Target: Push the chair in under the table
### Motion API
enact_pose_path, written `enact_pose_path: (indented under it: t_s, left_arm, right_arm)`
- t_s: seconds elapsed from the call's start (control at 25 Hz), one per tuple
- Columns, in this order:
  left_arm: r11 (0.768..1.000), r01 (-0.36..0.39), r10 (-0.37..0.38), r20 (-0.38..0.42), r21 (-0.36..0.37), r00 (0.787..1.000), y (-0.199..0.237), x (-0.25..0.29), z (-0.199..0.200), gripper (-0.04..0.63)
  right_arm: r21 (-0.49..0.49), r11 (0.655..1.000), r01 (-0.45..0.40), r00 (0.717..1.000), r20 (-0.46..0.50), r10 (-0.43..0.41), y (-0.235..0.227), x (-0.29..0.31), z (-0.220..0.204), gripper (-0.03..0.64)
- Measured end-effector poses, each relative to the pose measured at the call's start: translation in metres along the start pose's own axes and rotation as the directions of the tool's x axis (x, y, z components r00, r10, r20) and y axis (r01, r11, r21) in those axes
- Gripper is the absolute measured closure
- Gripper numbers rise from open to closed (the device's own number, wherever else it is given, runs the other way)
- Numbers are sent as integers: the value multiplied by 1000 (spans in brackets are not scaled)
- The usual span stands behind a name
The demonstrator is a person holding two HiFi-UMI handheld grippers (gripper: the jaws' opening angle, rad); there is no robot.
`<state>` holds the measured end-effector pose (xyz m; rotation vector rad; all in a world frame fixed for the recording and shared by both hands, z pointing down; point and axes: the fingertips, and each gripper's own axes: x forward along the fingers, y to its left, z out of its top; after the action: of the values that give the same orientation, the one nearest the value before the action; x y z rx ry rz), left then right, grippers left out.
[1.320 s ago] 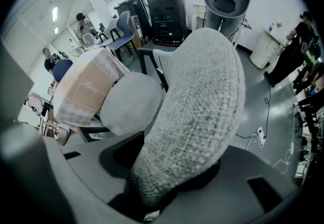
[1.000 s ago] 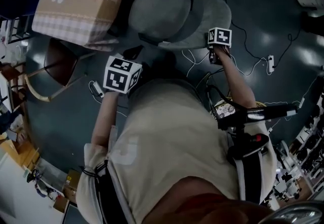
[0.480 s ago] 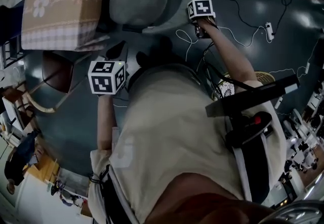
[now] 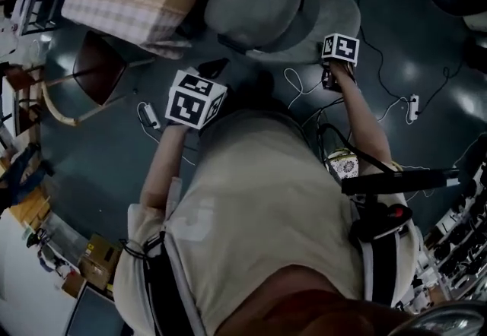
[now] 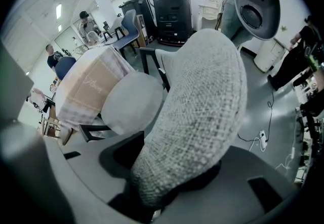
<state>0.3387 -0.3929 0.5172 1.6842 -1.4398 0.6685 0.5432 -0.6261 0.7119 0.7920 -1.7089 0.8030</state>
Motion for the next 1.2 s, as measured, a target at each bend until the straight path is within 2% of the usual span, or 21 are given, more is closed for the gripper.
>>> enact_pose_path:
  t_s: [0.64,0.92,1.2]
  left_arm:
    - [999,-15,16,19,-41,1000,1,-8,-6,588]
    - [997,-35,36,19,-66,999,16,-11,-4,588]
    - [997,-30,32,27,-69,999,18,-17,-3,588]
  right_arm:
    - [-45,999,-22,1000,13,22,25,-5,2,420]
    - [-67,997,-24,1000,13,25,37,-2,18,420]
    - [-68,997,-18,1000,9,19,38,-7,16,420]
